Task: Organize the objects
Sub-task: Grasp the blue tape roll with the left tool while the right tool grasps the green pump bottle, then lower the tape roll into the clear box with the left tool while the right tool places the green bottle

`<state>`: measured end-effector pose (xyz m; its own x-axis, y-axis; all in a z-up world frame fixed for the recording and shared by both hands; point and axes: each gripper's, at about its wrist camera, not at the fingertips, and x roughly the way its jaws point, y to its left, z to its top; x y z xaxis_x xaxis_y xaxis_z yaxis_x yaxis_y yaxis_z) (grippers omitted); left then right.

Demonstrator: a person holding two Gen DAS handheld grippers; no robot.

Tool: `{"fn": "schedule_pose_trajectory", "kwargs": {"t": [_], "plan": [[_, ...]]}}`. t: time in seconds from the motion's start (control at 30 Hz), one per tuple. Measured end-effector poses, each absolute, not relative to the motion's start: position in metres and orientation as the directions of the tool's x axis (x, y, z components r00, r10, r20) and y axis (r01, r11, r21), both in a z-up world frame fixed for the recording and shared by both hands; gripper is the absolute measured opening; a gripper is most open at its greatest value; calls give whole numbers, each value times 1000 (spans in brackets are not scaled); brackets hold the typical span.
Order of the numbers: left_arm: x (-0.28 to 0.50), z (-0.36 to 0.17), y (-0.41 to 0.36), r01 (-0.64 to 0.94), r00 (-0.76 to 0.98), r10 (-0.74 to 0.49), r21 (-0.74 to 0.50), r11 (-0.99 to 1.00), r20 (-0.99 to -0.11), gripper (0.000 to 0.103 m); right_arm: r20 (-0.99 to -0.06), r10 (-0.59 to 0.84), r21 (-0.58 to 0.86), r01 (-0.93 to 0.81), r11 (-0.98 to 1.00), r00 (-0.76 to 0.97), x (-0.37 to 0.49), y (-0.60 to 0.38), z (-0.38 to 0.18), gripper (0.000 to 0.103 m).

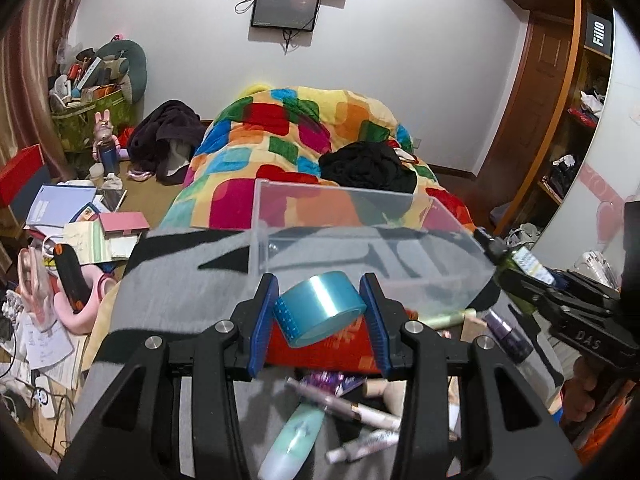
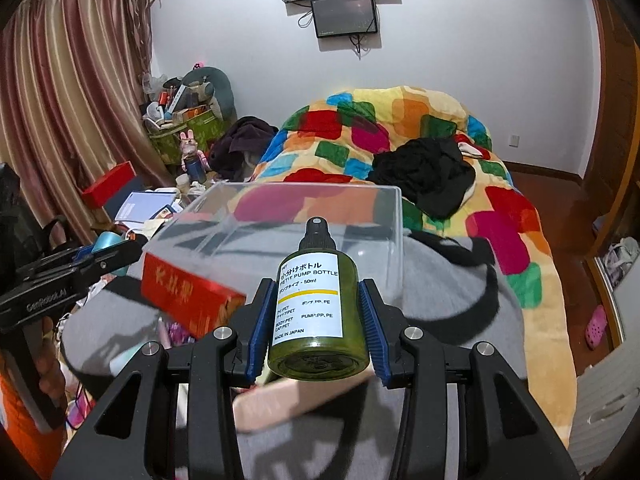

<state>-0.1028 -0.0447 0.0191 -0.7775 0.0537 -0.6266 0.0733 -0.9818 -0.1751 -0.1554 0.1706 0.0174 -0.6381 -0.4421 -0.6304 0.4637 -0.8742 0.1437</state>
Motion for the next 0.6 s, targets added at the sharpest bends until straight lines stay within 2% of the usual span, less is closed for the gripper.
{"fn": "schedule_pose_trajectory", "kwargs": {"t": [0.27, 0.6], "plan": [[-138, 21, -39, 45, -763, 79, -174, -984, -641, 42, -673, -424, 134, 463, -876, -606, -193, 149, 7, 38], [-186, -7, -40, 39, -659, 109, -178, -983, -744, 42, -735, -407, 131, 475, -870, -542, -227, 125, -4, 38]]}}
